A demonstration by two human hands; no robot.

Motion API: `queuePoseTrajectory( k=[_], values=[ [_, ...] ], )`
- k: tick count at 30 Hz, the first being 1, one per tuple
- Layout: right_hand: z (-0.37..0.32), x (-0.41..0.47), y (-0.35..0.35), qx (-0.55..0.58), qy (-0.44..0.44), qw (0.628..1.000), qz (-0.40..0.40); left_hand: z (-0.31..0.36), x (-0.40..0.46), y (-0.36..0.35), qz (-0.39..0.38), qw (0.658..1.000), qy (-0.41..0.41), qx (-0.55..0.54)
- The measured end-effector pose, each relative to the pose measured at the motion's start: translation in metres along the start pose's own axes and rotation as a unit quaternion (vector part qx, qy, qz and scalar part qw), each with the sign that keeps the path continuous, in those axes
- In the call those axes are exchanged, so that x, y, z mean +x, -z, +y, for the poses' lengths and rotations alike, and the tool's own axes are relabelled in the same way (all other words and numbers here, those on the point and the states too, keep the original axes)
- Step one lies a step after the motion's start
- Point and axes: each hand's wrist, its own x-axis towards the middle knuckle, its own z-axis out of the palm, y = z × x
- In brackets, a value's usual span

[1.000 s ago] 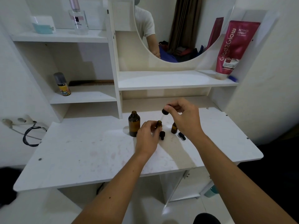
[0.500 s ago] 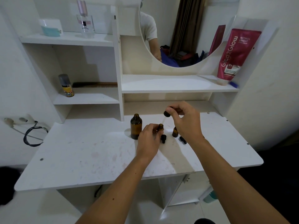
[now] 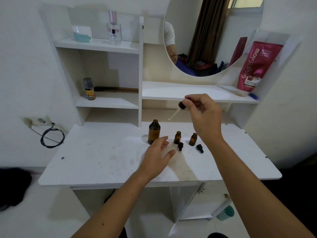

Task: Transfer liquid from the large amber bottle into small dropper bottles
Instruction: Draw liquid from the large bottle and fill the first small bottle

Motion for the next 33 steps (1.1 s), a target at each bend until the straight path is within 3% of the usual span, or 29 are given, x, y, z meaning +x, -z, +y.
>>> queuePoseTrajectory(
  k=[10,21,33],
  values=[
    [-0.006,0.002,-0.043,0.024,-0.009,0.999,-0.043,-0.019,0.002,0.052,0.109,0.989,0.065,-0.069],
    [0.013,0.002,-0.073,-0.028,-0.025,0.990,-0.134,-0.022,0.031,0.048,0.060,0.992,0.048,-0.102],
    [0.021,-0.002,-0.085,-0.052,-0.011,0.990,-0.128,-0.027,0.031,0.047,0.064,0.993,0.030,-0.096]
  ],
)
